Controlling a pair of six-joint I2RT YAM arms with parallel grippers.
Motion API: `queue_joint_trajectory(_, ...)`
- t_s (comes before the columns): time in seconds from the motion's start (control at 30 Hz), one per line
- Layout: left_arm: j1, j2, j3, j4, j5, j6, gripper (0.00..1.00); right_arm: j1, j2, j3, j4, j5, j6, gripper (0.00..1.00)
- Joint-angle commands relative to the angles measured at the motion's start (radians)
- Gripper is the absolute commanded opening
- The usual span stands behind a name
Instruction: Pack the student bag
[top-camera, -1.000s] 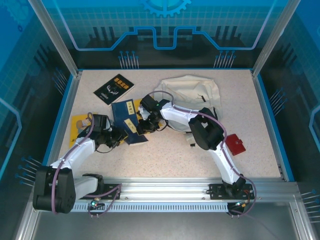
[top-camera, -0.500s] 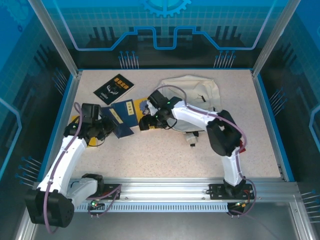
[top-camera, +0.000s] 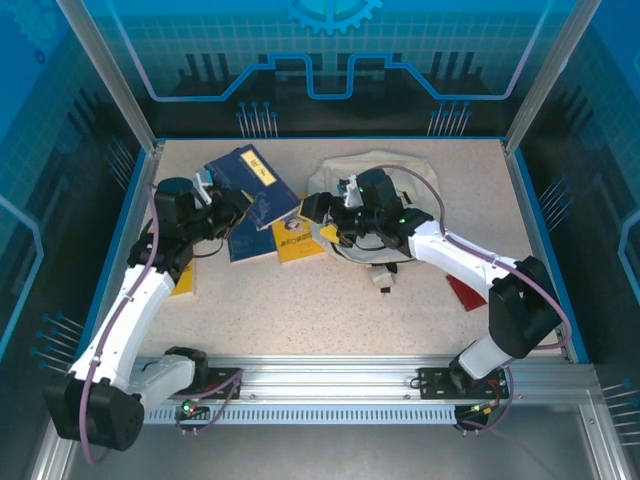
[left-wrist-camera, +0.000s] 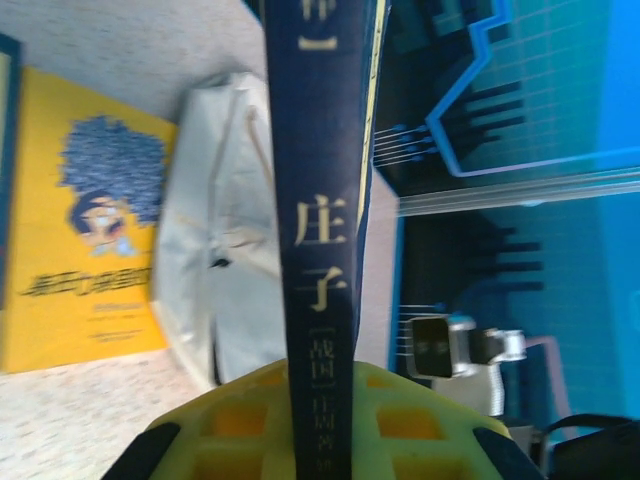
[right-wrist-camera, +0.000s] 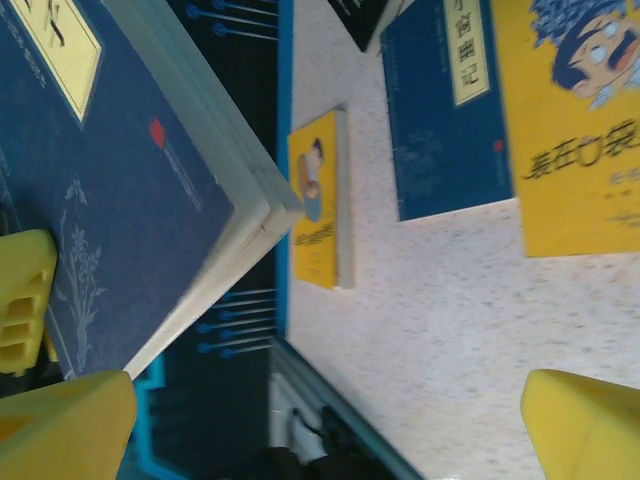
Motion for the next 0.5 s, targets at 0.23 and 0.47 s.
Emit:
queue_joint_trajectory(0.23,-0.07,0.088,-0.032,0.378,-0.004,-0.266,0.05,-0.006,0.077,-0.017,0.578,-0.012,0.439,1.0)
queue_joint_trajectory(0.47,-0.079,0.126,-0.037,0.447,-0.009,-0.322,0.04,0.007,0.174,0.035,0.659,0.006,0.544,0.9)
